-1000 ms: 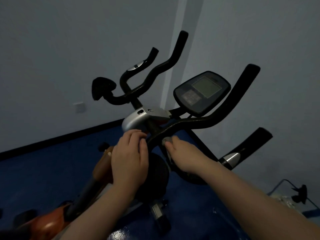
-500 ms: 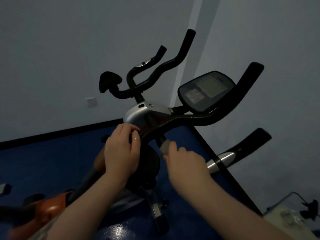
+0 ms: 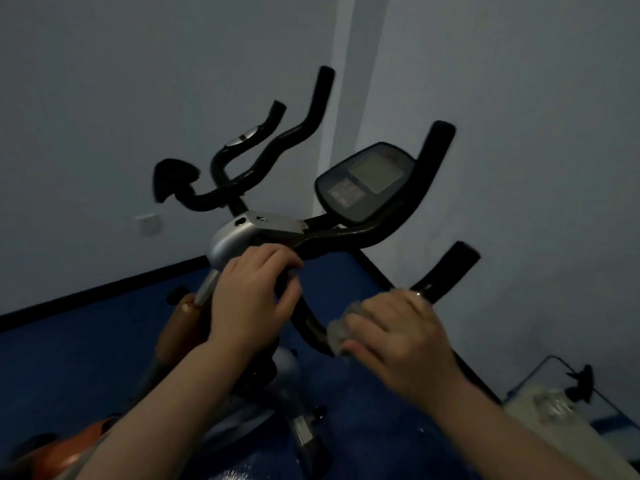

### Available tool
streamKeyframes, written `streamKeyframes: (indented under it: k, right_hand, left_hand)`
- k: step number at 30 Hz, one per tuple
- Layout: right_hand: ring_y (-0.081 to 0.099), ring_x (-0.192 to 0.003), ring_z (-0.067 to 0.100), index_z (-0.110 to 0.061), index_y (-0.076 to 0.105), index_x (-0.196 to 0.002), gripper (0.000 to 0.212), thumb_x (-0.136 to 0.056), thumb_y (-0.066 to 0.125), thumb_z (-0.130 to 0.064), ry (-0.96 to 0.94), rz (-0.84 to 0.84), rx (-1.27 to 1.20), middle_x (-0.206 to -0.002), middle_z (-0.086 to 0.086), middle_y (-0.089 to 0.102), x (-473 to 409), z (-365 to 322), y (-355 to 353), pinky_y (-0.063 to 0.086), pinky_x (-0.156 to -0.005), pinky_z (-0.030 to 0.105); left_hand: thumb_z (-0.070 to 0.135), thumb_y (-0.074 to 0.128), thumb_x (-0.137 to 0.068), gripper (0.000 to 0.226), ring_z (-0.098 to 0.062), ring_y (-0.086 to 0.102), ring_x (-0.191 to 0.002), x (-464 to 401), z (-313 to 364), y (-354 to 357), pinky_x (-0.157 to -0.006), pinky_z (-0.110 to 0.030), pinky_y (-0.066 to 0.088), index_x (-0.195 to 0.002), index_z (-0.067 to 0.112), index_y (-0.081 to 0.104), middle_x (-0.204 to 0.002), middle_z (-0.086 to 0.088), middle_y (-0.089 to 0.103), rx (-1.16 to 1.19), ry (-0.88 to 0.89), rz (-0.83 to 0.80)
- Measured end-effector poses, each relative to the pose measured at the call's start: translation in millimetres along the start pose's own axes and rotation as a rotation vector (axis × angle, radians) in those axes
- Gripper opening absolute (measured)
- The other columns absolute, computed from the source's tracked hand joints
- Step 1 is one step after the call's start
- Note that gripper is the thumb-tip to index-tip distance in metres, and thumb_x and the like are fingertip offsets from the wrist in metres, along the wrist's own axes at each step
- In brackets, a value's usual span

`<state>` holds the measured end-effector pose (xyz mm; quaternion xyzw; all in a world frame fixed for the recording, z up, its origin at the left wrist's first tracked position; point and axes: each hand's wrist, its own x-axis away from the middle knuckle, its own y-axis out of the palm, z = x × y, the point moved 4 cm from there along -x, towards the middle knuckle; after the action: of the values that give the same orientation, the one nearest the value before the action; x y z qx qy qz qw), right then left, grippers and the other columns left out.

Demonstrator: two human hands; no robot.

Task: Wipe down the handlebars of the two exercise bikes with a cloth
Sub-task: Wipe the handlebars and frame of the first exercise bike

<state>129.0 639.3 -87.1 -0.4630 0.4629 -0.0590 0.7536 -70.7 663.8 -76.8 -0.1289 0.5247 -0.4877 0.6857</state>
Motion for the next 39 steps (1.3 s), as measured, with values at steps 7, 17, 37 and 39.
streamKeyframes:
  k: [7,17,37,39]
  right_hand:
    - [0.057,-0.089,0.022,-0.011,0.066,-0.079,0.015,-0.086,0.057,-0.021,0.233,0.247,-0.099,-0.087,0.007,0.064,7.4,9.1,7.7,0.035,-0.107,0.045]
    - [0.059,-0.061,0.022,-0.015,0.064,-0.067,0.028,-0.088,0.054,-0.03,-0.217,0.055,0.178,-0.067,0.002,0.062,-44.1,94.5,-40.7,0.05,-0.056,0.032]
    - [0.061,-0.07,0.017,-0.019,0.067,-0.097,0.028,-0.088,0.048,-0.038,0.253,-0.309,-0.064,-0.07,-0.004,0.066,-31.6,-44.9,4.4,0.052,-0.084,0.036]
    - [0.062,-0.086,0.016,-0.021,0.065,-0.1,0.033,-0.086,0.049,-0.045,0.246,-0.378,-0.081,-0.084,-0.006,0.068,-23.4,-29.1,-3.4,0.044,-0.098,0.04]
  left_hand:
    - [0.033,0.049,-0.083,0.021,-0.008,0.057,-0.081,6.4,-3.9,-5.2,-0.058,-0.025,0.041,-0.088,0.022,0.066,-0.093,0.009,0.067,0.043,-0.058,0.065]
    - [0.026,0.055,-0.078,0.014,-0.006,0.05,-0.074,6.9,-2.8,-7.1,-0.055,-0.013,0.03,-0.085,0.024,0.067,-0.088,0.009,0.066,0.008,-0.06,0.032]
    - [0.018,0.056,-0.082,0.01,-0.004,0.053,-0.076,14.5,-13.8,-10.7,-0.062,-0.016,0.037,-0.088,0.02,0.064,-0.089,0.008,0.063,0.075,-0.154,0.194]
    - [0.014,0.058,-0.083,0.01,-0.003,0.051,-0.08,19.5,-21.8,-13.2,-0.064,-0.02,0.037,-0.089,0.02,0.063,-0.092,0.01,0.061,0.065,-0.202,0.211]
